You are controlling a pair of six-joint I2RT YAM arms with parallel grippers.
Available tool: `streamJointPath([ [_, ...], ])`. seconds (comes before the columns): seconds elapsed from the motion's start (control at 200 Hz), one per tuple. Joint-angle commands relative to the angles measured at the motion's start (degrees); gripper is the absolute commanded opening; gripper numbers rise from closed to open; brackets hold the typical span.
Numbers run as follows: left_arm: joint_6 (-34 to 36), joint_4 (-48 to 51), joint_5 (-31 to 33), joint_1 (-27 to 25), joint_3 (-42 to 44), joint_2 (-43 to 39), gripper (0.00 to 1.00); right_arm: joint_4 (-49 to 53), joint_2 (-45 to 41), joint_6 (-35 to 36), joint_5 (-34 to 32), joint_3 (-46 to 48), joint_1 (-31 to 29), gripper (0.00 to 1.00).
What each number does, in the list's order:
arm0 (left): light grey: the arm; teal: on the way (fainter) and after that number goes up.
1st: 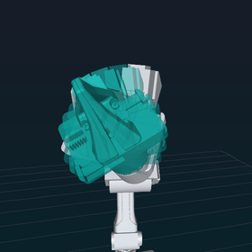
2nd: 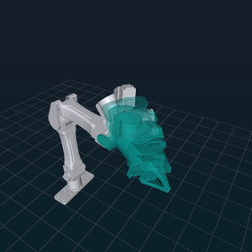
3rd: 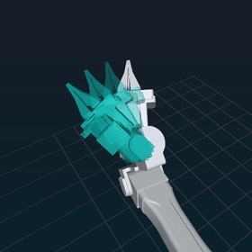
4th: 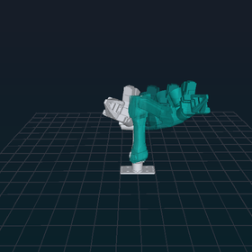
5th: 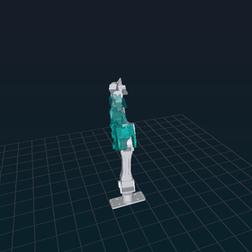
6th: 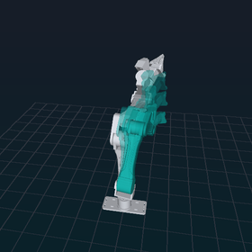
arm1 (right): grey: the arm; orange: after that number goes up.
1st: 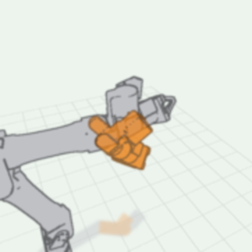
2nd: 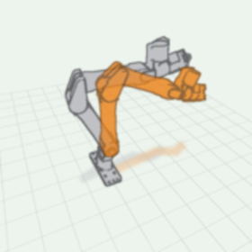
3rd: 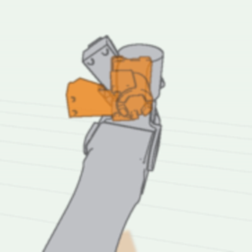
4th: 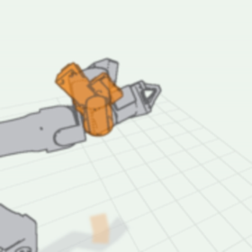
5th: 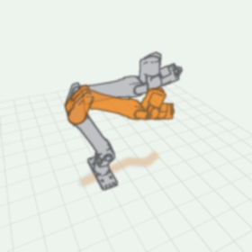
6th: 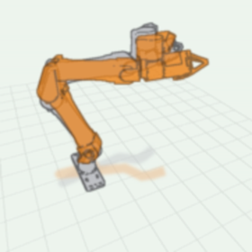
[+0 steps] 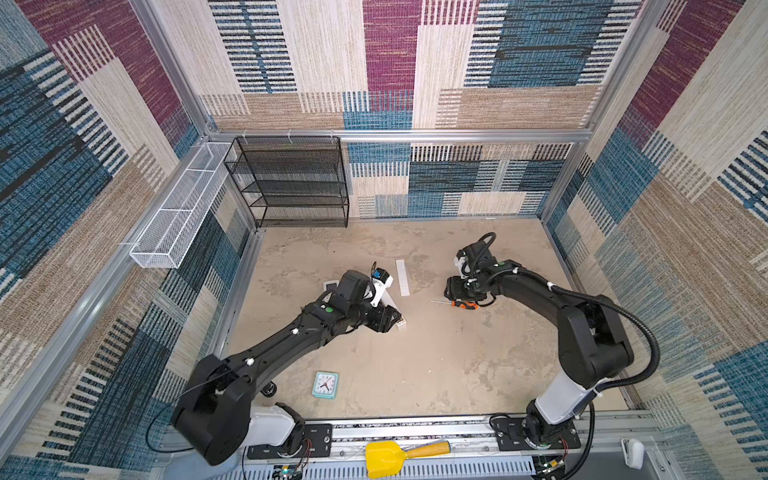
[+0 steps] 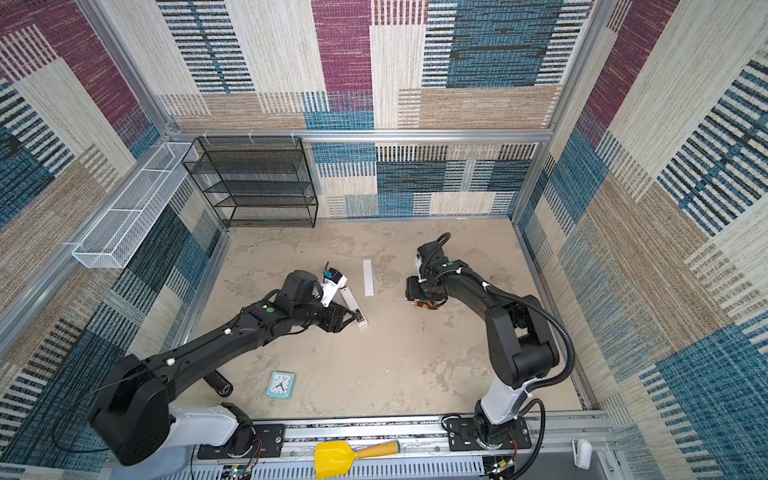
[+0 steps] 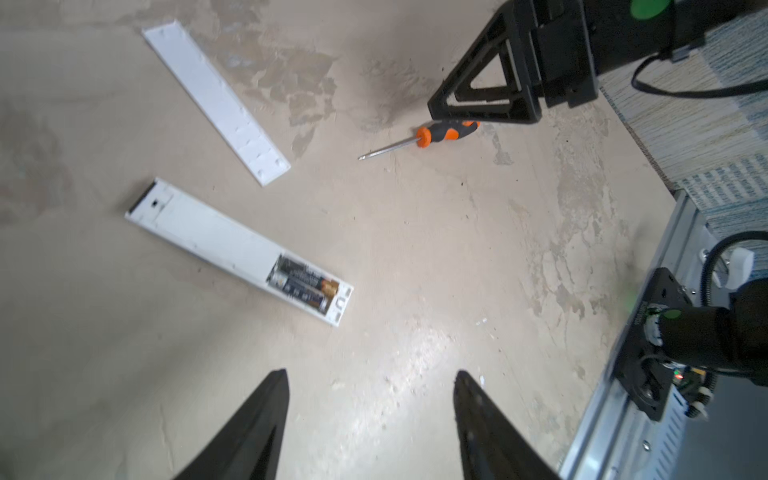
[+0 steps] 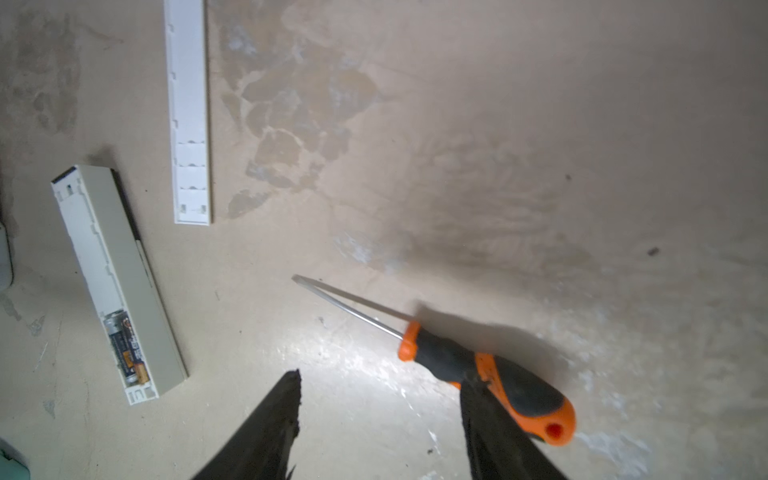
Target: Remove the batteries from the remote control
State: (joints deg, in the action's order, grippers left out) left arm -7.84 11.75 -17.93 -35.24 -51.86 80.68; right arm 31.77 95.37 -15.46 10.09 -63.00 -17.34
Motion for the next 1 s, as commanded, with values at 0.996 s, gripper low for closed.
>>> streamJointPath([
  [0.996,29.2,20.8,-3.5,-11.6,-67.0,60.3,0.73,-18.7,-28.7,-8.1,12.9,32.2,16.0,0.62],
])
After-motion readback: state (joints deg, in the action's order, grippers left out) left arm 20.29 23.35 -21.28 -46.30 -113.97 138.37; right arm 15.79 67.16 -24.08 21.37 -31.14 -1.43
